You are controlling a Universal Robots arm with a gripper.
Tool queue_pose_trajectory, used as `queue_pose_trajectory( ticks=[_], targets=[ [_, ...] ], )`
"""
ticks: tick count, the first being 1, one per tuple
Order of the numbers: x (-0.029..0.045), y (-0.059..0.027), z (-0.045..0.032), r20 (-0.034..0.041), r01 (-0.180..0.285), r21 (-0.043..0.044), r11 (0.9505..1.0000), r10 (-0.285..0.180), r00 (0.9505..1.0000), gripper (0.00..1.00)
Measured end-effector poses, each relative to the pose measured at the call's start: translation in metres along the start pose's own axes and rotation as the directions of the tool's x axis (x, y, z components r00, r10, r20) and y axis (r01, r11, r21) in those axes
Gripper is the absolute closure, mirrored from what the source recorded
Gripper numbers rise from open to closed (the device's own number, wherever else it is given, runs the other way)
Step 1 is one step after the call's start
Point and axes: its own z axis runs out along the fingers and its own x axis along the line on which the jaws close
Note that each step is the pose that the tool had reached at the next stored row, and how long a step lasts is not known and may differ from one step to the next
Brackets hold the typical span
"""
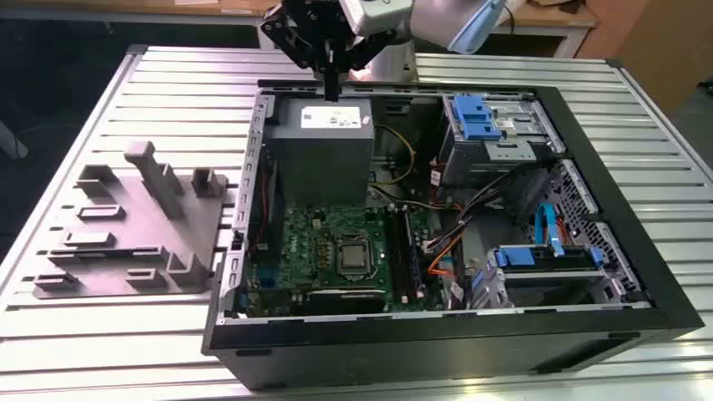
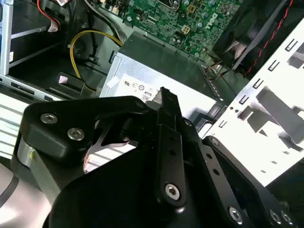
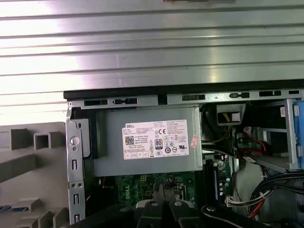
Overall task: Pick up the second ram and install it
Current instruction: 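Reach for the second ram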
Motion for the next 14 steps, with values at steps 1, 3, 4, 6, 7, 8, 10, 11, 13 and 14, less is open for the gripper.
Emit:
queue_pose_trajectory(
  ticks=[1,3,4,6,7,8,10,11,13,14],
  targets=[
    [0.0000,0.0000,0.0000,0.0000,0.000,0.0000,1.0000,0.000,1.0000,0.90],
    [0.0000,0.0000,0.0000,0.0000,0.000,0.0000,1.0000,0.000,1.0000,0.90],
    [0.0000,0.0000,0.0000,0.0000,0.000,0.0000,1.0000,0.000,1.0000,0.90],
    [0.0000,0.0000,0.0000,0.0000,0.000,0.0000,1.0000,0.000,1.0000,0.90],
    [0.0000,0.0000,0.0000,0.0000,0.000,0.0000,1.0000,0.000,1.0000,0.90],
    [0.0000,0.0000,0.0000,0.0000,0.000,0.0000,1.0000,0.000,1.0000,0.90],
    [0.0000,0.0000,0.0000,0.0001,0.000,0.0000,1.0000,0.000,1.0000,0.90],
    [0.0000,0.0000,0.0000,0.0000,0.000,0.0000,1.0000,0.000,1.0000,0.90],
    [0.0000,0.0000,0.0000,0.0000,0.000,0.0000,1.0000,0.000,1.0000,0.90],
    [0.0004,0.0000,0.0001,0.0001,0.000,-0.0001,1.0000,0.000,1.0000,0.90]
  ],
)
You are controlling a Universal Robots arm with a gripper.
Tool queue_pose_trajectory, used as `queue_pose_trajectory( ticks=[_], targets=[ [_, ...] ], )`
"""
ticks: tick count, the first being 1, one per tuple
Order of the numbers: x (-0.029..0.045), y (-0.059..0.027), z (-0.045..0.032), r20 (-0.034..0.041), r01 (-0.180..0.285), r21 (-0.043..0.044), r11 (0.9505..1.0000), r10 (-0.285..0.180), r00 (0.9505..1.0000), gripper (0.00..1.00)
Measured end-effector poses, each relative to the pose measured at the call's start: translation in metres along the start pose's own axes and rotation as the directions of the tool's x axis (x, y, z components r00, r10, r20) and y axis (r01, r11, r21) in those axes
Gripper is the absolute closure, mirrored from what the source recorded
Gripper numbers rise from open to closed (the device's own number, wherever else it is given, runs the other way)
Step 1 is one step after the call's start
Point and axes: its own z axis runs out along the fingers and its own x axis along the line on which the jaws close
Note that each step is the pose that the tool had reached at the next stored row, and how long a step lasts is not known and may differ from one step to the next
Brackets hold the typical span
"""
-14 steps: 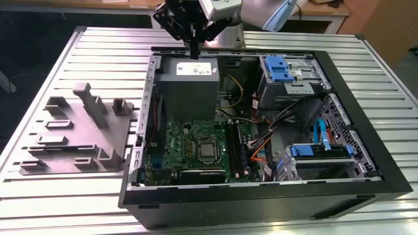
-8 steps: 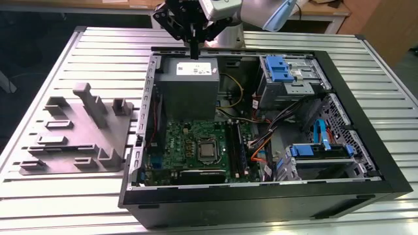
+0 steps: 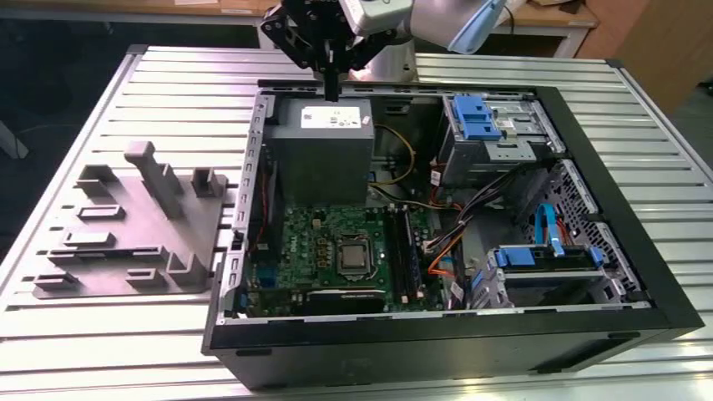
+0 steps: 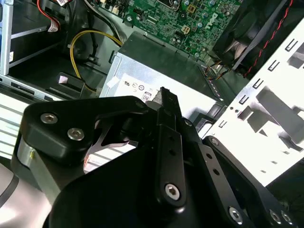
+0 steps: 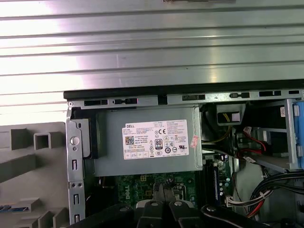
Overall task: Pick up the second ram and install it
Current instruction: 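Reach for the second ram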
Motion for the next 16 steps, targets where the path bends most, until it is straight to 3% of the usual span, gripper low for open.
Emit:
queue_pose_trajectory(
  ticks=[7,16],
  targets=[
    [0.0151,-0.0012,0.0001,-0.0001,0.000,-0.0003,1.0000,0.000,1.0000,0.90],
    [0.0445,-0.0035,0.0008,-0.0001,0.000,-0.0003,1.0000,0.000,1.0000,0.90]
  ],
)
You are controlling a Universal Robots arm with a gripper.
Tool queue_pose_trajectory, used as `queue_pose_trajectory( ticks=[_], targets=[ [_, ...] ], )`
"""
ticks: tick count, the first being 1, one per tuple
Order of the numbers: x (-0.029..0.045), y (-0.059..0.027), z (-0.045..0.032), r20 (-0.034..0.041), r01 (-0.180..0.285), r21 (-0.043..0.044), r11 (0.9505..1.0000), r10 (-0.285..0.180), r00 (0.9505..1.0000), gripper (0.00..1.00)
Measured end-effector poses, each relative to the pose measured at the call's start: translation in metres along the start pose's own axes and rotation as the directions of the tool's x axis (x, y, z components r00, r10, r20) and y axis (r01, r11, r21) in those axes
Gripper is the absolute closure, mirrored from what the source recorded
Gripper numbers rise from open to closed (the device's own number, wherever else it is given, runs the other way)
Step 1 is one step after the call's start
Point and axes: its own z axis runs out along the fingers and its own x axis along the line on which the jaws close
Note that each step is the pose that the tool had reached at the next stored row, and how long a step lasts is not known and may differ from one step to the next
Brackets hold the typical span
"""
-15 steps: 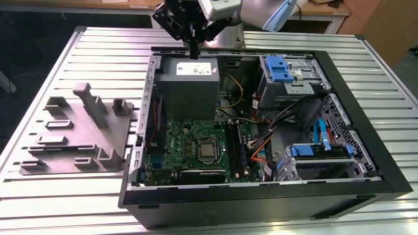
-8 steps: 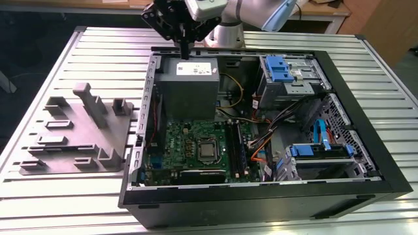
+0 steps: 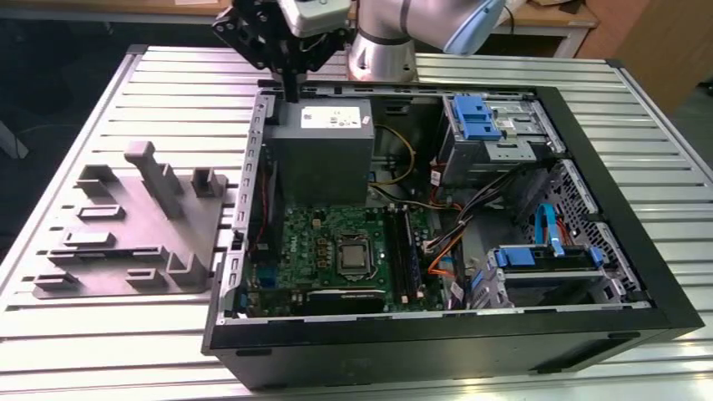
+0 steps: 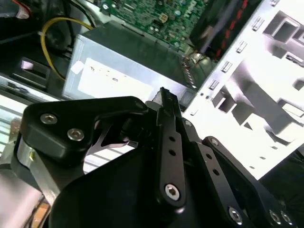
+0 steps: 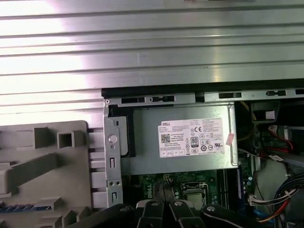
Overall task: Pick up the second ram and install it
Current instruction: 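Reach for the second ram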
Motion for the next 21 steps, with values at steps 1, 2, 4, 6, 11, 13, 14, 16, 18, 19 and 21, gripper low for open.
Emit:
queue_pose_trajectory(
  ticks=[1,2,4,6,11,13,14,16,18,19,21],
  targets=[
    [0.0035,-0.0003,0.0001,0.0001,0.000,0.0000,1.0000,0.000,1.0000,0.90],
    [0.0068,-0.0005,0.0002,0.0000,0.000,0.0001,1.0000,0.000,1.0000,0.90],
    [0.0134,-0.0010,0.0003,0.0000,0.000,0.0001,1.0000,0.000,1.0000,0.90],
    [0.0203,-0.0016,0.0006,0.0000,0.000,0.0001,1.0000,0.000,1.0000,0.90],
    [0.0374,-0.0029,0.0009,0.0000,0.000,0.0001,1.0000,0.000,1.0000,0.90],
    [0.0440,-0.0034,0.0011,0.0000,0.000,0.0000,1.0000,0.000,1.0000,0.90],
    [0.0468,-0.0036,0.0011,0.0000,0.000,0.0001,1.0000,0.000,1.0000,0.90],
    [0.0525,-0.0041,0.0012,0.0001,0.000,0.0000,1.0000,0.000,1.0000,0.90],
    [0.0579,-0.0045,0.0012,0.0001,0.000,0.0000,1.0000,0.000,1.0000,0.90],
    [0.0600,-0.0046,0.0012,0.0000,0.000,0.0001,1.0000,0.000,1.0000,0.90],
    [0.0651,-0.0050,0.0014,0.0001,0.000,0.0001,1.0000,0.000,1.0000,0.90]
  ],
)
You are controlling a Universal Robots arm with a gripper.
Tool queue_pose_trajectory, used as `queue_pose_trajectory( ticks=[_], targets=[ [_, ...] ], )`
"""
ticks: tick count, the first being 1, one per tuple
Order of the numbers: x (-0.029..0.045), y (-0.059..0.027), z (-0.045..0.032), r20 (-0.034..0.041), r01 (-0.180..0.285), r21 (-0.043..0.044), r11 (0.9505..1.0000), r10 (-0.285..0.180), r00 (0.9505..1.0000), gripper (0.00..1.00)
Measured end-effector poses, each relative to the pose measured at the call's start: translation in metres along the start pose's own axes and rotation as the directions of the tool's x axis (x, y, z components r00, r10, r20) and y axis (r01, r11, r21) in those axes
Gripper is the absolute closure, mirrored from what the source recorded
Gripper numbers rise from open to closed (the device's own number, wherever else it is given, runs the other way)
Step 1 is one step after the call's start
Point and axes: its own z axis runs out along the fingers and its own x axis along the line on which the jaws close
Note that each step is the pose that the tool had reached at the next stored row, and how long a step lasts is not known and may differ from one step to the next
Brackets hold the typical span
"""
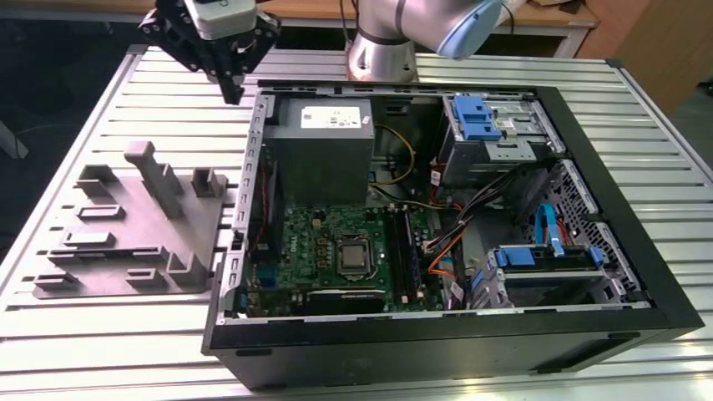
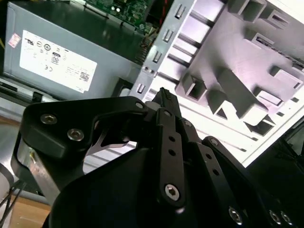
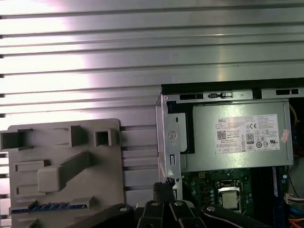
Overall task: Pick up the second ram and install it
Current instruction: 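Reach for the second ram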
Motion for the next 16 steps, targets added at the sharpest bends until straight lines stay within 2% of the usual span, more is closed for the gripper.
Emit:
queue_pose_trajectory(
  ticks=[16],
  targets=[
    [0.0367,-0.0031,0.0027,0.0000,0.000,0.0000,1.0000,0.000,1.0000,0.90]
  ],
)
